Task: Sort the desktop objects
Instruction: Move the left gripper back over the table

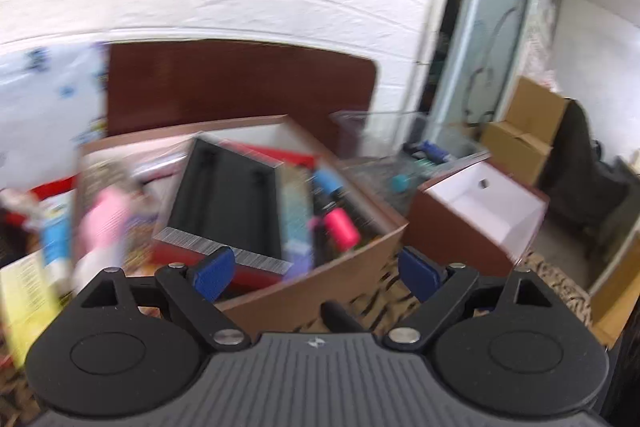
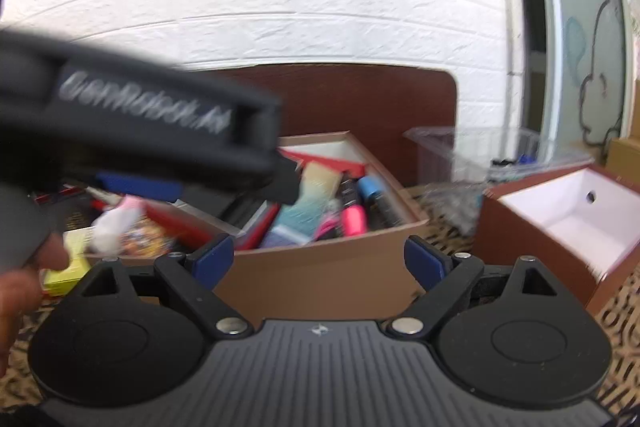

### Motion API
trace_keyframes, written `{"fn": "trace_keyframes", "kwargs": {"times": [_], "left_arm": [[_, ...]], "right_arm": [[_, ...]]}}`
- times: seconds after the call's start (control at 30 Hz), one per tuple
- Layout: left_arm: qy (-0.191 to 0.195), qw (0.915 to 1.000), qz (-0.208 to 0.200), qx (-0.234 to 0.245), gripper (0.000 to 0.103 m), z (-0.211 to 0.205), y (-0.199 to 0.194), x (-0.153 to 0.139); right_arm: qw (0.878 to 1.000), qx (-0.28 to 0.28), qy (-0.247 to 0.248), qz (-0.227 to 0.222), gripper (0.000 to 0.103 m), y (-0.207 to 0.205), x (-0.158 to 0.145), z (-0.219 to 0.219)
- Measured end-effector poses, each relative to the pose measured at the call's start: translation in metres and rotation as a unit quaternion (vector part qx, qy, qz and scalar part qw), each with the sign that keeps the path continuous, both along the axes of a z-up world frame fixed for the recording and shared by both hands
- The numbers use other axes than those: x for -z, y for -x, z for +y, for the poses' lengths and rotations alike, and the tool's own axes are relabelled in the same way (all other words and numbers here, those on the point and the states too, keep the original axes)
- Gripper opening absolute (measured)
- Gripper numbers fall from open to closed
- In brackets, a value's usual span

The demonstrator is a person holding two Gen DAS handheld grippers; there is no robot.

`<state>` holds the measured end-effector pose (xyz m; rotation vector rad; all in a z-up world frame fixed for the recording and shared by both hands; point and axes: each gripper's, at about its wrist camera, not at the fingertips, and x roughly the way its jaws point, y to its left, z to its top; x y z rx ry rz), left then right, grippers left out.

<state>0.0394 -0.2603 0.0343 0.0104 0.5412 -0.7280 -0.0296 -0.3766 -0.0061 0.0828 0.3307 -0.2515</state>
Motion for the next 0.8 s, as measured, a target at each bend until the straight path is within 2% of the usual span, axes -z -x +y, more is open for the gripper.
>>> {"fn": "trace_keyframes", "kwargs": {"times": [0.17,0.27,0.47,0.8], "left_arm": [[-0.046,0.9978,-0.030,-0.037,0.092,0.038,0.027,0.012],[-0.057,0.9959,-0.039,-0.058,0.092,0.064,0.038,0.021],[-0.039,0.9941,0.003,-0.101,0.092,0.115,0.044,0.036],[-0.024,0.9845,0.051,-0.166,0.093,0.170,0.050,0.059]], "right_arm": [[0.999,-0.030,-0.011,0.022,0.093,0.007,0.003,0.031],[0.998,-0.046,-0.010,0.041,0.094,0.005,0.007,0.052],[0.993,-0.087,-0.006,0.084,0.094,0.000,0.018,0.091],[0.983,-0.131,0.022,0.127,0.094,-0.004,0.034,0.140]]}}
